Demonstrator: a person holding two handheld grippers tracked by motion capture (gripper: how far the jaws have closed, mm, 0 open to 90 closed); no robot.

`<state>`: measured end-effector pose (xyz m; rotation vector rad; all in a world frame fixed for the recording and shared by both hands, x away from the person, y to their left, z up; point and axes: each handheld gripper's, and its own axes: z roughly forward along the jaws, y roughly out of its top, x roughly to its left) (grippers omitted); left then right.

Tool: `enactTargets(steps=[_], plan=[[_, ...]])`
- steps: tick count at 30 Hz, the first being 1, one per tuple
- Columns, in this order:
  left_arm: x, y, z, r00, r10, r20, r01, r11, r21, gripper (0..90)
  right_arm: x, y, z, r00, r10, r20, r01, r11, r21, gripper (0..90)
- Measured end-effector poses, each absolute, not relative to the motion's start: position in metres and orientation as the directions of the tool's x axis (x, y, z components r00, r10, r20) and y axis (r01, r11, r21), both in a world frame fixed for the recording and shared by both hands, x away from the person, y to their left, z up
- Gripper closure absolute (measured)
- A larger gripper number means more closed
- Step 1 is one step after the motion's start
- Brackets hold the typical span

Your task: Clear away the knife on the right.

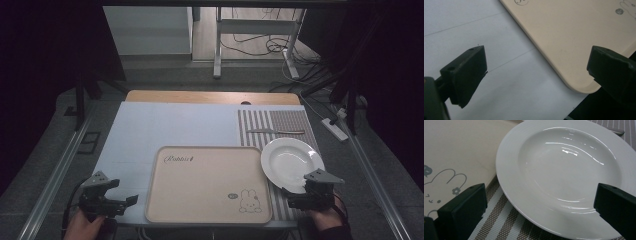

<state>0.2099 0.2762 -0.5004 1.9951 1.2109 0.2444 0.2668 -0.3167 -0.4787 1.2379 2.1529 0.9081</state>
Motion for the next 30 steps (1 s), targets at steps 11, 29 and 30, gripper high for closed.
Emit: enactTargets(steps=[11, 29, 30], plan=[[0.2095, 0.2764, -0.5007, 0.523, 0.825, -0.216, 0.675, -0.246, 0.695, 2.1, 0.2697, -0.3143, -0.4799, -0.486, 0.869, -0.087, 0.567, 0.39, 0.726, 0.0], [0.2092, 0.2758, -0.5007, 0.518, 0.828, -0.212, 0.68, -0.249, 0.69, 2.6, 0.2731, -0.3165, -0.4794, -0.473, 0.879, -0.055, 0.593, 0.364, 0.719, 0.0], [0.2092, 0.2758, -0.5007, 0.518, 0.829, -0.212, 0.68, -0.249, 0.689, 2.6, 0.2733, -0.3168, -0.4793, -0.471, 0.88, -0.053, 0.593, 0.361, 0.72, 0.0]])
